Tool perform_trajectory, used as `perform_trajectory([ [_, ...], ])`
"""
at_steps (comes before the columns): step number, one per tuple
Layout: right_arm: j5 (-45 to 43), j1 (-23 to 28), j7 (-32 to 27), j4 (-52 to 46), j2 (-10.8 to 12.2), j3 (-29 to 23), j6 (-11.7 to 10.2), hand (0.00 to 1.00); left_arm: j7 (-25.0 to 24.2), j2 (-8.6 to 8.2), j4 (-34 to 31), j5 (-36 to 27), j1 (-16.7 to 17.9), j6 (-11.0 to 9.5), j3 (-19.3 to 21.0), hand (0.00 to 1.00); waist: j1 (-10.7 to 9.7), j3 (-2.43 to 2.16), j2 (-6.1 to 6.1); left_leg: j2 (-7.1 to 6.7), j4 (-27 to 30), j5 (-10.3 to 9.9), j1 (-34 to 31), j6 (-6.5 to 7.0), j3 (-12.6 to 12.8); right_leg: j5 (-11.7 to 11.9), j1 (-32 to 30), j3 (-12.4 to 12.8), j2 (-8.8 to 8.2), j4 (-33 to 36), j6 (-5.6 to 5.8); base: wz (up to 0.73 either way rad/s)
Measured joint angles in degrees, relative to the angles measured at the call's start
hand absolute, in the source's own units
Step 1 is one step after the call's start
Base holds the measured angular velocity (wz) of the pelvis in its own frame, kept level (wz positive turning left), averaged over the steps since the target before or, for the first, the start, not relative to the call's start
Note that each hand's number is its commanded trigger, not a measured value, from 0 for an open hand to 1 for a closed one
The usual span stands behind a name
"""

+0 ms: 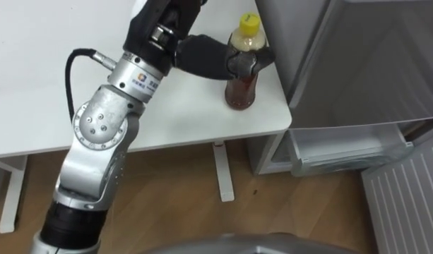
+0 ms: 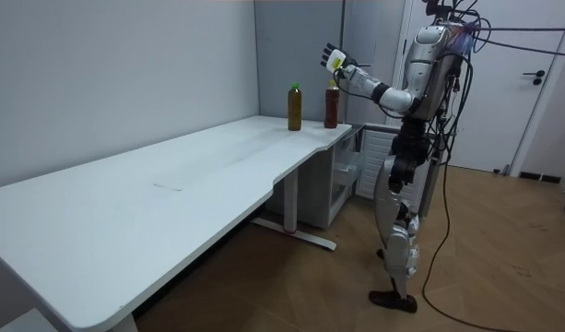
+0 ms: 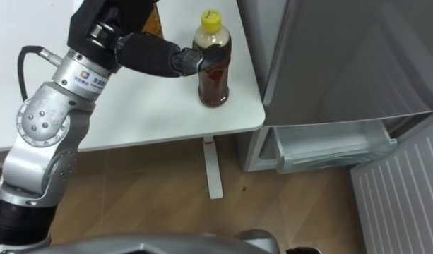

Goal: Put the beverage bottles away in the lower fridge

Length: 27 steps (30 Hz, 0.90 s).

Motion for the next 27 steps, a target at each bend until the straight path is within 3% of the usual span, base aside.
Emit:
perform_trajectory([
  [6, -0.1, 0.18, -0.06, 0.01, -0.01, 0.0, 0.0, 0.0, -0.08, 0.04, 0.02, -0.01, 0.54, 0.39, -0.01, 0.0, -0.01, -0.19, 0.4, 0.0, 0.0, 0.0, -0.66, 0.0, 0.06, 0.01, -0.76, 0.07, 0.0, 0.04, -0.01, 0.0],
  [27, -0.1, 0.23, -0.58, 0.35, 0.02, 0.03, 0.51, 0.0, -0.29, 0.35, 0.69, -0.01, 1.02, 0.95, -0.1, 0.0, -0.02, -0.04, 0.25, -0.02, -0.41, 0.0, -0.73, 0.0, 0.11, 0.0, -1.0, 0.1, 0.02, -0.16, 0.01, 0.0],
])
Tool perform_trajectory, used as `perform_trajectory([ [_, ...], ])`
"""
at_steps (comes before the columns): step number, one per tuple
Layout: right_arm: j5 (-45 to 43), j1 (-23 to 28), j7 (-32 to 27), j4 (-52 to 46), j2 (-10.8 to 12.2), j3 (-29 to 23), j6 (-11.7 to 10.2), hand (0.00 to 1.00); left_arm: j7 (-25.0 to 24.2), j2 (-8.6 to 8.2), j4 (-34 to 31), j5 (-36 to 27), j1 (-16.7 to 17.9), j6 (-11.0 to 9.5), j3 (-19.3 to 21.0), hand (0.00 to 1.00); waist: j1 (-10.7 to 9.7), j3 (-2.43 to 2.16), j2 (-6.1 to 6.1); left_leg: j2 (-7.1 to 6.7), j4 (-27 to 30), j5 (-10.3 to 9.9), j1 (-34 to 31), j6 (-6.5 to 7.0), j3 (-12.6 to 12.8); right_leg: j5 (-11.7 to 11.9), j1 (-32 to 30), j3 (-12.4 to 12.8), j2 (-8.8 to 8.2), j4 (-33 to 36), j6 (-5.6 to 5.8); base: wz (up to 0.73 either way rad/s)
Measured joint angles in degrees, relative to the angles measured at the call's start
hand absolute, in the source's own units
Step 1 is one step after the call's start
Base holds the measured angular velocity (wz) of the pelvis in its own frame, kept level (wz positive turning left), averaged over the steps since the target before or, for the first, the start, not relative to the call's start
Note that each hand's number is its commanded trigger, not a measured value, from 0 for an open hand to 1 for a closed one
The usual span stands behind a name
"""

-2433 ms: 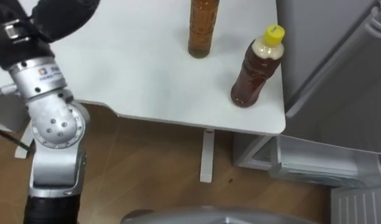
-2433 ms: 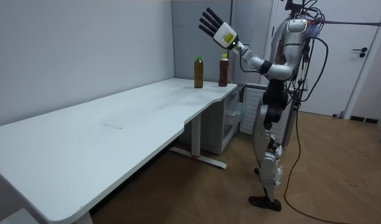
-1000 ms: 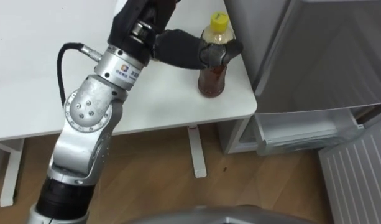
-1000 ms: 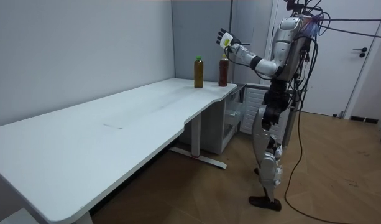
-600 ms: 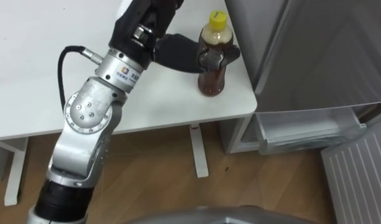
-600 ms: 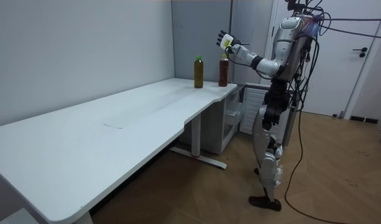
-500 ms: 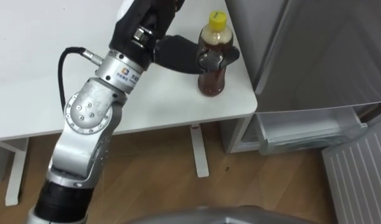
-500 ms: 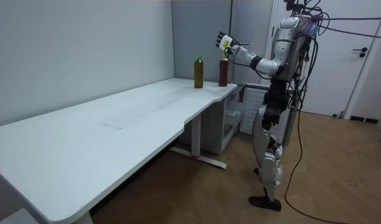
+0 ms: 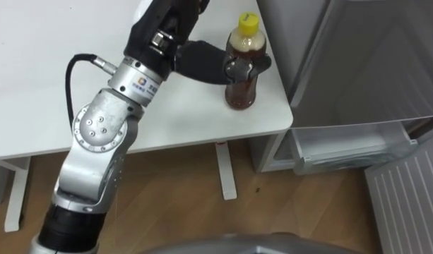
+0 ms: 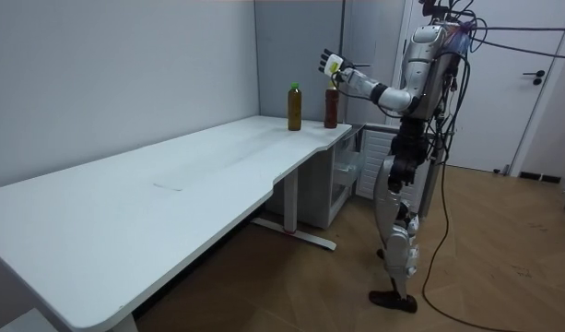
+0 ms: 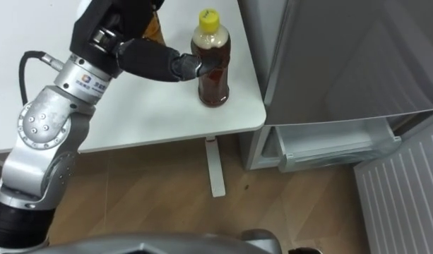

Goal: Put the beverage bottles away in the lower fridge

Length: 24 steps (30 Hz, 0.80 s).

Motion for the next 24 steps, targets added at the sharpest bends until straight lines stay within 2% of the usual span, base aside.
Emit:
perform_trajectory([
  [4, 0.13, -0.09, 0.1, 0.0, -0.02, 0.0, 0.57, 0.0, -1.0, 0.0, 2.5, 0.0, 0.26, 0.25, -0.35, 0.0, 0.04, -0.01, 0.0, 0.0, 0.01, 0.0, 0.11, 0.0, 0.34, 0.0, 0.03, 0.15, 0.0, -0.02, 0.0, -0.01],
  [8, 0.25, -0.23, -0.03, 0.19, -0.02, 0.13, 0.75, 0.0, -0.97, 0.01, 6.05, 1.05, 1.65, 2.04, -1.72, 0.0, -0.01, -0.03, 0.03, 0.02, 0.0, 0.0, 0.11, 0.0, 0.51, 0.0, 0.13, 0.51, 0.04, 0.04, 0.0, -0.02],
  [13, 1.06, -0.56, -0.11, 0.19, -0.01, 0.2, 0.76, 0.0, -0.94, -0.01, 9.32, 0.92, 1.65, 2.87, -2.19, 0.0, -0.2, -0.01, 0.09, 0.1, -0.03, 0.0, 0.27, 0.0, 0.52, 0.02, 0.34, 0.71, 0.13, 0.12, -0.04, 0.0],
  [19, 1.05, -1.47, -0.18, 0.15, -0.03, 0.22, 1.88, 0.0, -0.92, -0.11, 9.75, 0.89, 1.65, 2.88, -2.59, 0.0, -0.22, 0.5, 0.49, 0.1, -0.08, 0.0, 0.3, 0.0, 0.6, 0.03, 0.32, 0.74, 0.13, 0.18, -0.05, 0.0],
  [24, 1.09, -1.45, -0.45, 0.06, -0.01, 0.27, 1.92, 0.0, -0.96, -0.17, 9.76, 0.26, 1.64, 3.49, -2.71, 0.0, -0.21, 0.6, 0.41, 0.1, -0.08, 0.0, 0.22, 0.0, 0.71, 0.03, 0.2, 0.73, 0.09, 0.17, -0.04, 0.0],
])
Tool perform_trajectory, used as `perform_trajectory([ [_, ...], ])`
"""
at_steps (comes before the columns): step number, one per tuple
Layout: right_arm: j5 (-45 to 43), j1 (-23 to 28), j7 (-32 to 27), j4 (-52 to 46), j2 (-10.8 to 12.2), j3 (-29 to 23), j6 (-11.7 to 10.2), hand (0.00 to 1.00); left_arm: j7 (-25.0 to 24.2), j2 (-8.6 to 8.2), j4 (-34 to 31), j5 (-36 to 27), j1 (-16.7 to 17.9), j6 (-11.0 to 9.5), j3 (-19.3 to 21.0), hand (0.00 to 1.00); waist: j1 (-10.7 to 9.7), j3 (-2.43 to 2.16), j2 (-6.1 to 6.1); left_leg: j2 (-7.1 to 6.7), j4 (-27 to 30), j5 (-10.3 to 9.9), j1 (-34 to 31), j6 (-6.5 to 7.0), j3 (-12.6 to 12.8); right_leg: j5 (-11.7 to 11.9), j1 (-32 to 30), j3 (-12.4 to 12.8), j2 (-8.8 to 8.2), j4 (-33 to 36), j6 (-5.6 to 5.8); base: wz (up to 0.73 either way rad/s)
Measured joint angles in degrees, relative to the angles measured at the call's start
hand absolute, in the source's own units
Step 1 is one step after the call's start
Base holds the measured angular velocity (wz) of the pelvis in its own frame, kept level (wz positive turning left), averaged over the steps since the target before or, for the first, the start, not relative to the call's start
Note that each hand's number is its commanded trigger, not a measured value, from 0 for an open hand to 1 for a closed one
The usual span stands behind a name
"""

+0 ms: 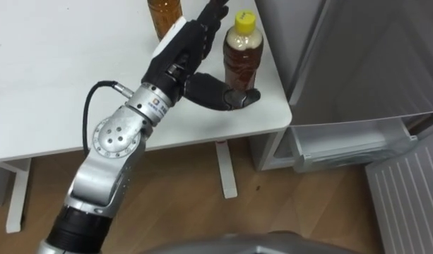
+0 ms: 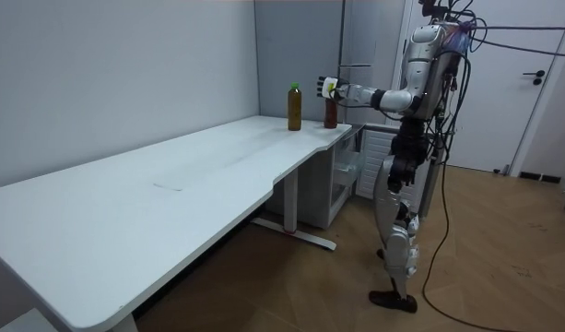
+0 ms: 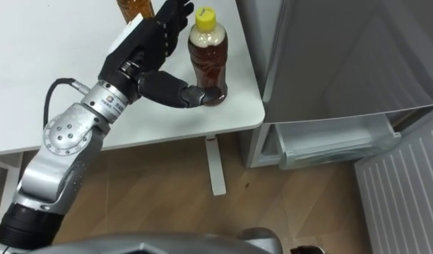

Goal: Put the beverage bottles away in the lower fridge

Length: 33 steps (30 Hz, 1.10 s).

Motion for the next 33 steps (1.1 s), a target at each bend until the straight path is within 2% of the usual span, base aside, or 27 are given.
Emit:
perform_trajectory([
  [7, 0.18, -0.01, -0.74, -0.1, 0.0, 0.43, 0.01, 0.0, -0.02, -0.15, 0.01, -0.34, 0.0, 0.62, 0.0, 0.0, 0.02, 0.07, -0.13, -0.01, 0.0, 0.0, -0.05, 0.0, 0.01, -0.01, -0.09, 0.02, -0.01, -0.06, 0.02, 0.0],
  [16, 0.2, 0.01, -0.71, -0.18, 0.0, 1.03, 0.03, 0.0, -1.31, -0.77, 0.0, -0.65, -0.01, 1.66, -0.04, 0.0, 0.03, -0.1, -0.16, 0.0, 0.02, 0.0, -0.11, 0.0, 0.43, -0.01, -0.26, 0.21, 0.0, -0.12, 0.01, 0.0],
  [24, 0.09, 0.53, -0.04, -1.46, 0.03, 0.95, 0.67, 0.0, -1.35, -2.5, 2.1, -10.31, -0.4, 1.71, 0.79, 0.0, -0.07, -0.69, -0.47, 0.08, 0.09, 0.0, 0.08, 0.0, 0.72, 0.02, -0.17, 0.53, 0.09, 0.02, -0.03, -0.01],
  [28, -0.28, 0.53, 0.01, -1.75, 0.03, 0.96, 1.33, 0.0, -1.04, -2.42, 3.71, -12.54, -0.95, 1.73, 1.31, 0.0, -0.15, -0.77, -0.35, 0.11, 0.1, 0.0, 0.39, 0.0, 0.72, 0.06, 0.11, 0.55, 0.13, 0.02, -0.09, 0.0],
  [33, -0.9, 0.32, -0.09, -2.24, 0.03, 0.92, 2.02, 0.0, -1.06, -2.17, 6.75, -16.69, -2.57, 2.12, 1.33, 0.0, -0.37, -0.53, -0.12, 0.12, 0.11, 0.0, 0.44, 0.0, 0.72, 0.18, 0.13, 0.6, 0.15, 0.11, -0.11, 0.0],
])
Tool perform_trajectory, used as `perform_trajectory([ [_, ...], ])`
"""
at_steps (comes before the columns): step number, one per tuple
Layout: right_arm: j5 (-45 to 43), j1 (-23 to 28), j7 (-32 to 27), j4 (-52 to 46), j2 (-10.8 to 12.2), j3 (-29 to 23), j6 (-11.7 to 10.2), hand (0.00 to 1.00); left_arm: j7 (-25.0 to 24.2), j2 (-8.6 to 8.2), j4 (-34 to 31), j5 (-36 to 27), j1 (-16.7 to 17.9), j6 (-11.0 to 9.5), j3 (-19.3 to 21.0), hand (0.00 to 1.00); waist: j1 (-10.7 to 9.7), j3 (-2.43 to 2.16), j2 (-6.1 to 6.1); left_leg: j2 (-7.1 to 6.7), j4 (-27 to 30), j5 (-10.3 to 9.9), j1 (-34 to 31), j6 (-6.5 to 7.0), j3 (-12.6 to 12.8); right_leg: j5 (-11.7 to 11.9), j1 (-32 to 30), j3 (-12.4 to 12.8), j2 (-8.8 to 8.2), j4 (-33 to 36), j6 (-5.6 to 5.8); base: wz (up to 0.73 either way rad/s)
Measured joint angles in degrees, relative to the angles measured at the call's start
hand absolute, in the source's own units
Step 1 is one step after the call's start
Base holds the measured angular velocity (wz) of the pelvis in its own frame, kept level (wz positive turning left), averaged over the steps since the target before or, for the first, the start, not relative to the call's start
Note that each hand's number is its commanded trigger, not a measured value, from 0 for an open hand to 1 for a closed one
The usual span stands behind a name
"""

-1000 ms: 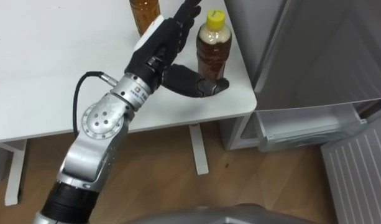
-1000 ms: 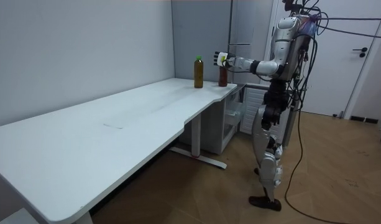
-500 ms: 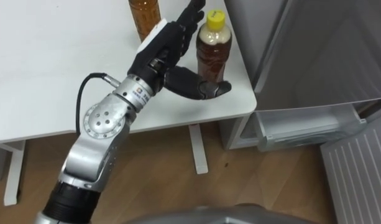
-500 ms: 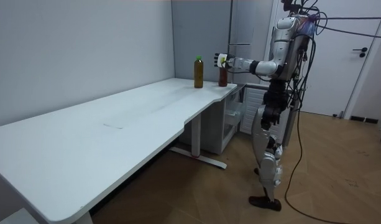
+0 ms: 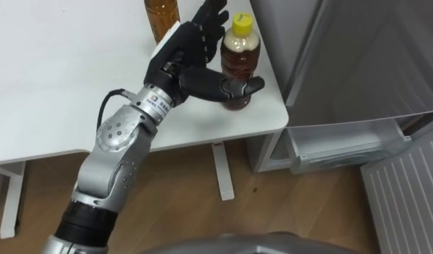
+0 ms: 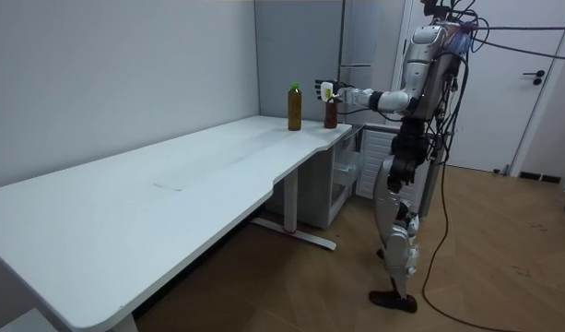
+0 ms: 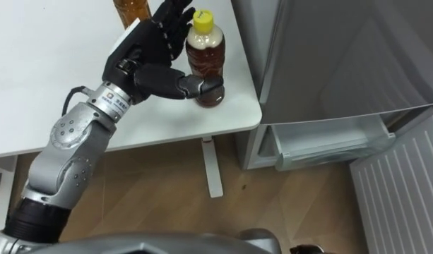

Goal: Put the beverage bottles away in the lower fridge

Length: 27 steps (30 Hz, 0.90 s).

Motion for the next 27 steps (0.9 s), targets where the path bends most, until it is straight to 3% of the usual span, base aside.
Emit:
perform_trajectory([
  [5, -0.05, -0.02, 0.01, -0.05, -0.01, -0.06, 0.51, 0.0, -0.13, -0.02, 2.04, -1.67, -0.88, 0.65, 0.11, 0.0, 0.01, 0.31, 0.4, 0.01, 0.01, 0.0, -0.04, 0.0, 0.21, 0.04, -0.23, 0.16, 0.01, 0.1, 0.0, 0.0],
  [27, -0.4, 0.11, 0.01, -3.09, 0.01, -1.23, 1.76, 0.0, 0.18, 0.39, 3.13, -1.65, -1.2, 2.94, 0.37, 0.0, -1.21, 0.44, 0.12, -0.01, 0.05, 0.0, -0.7, 0.0, 1.11, 0.03, -1.58, 1.13, 0.06, 0.13, 0.01, -0.02],
])
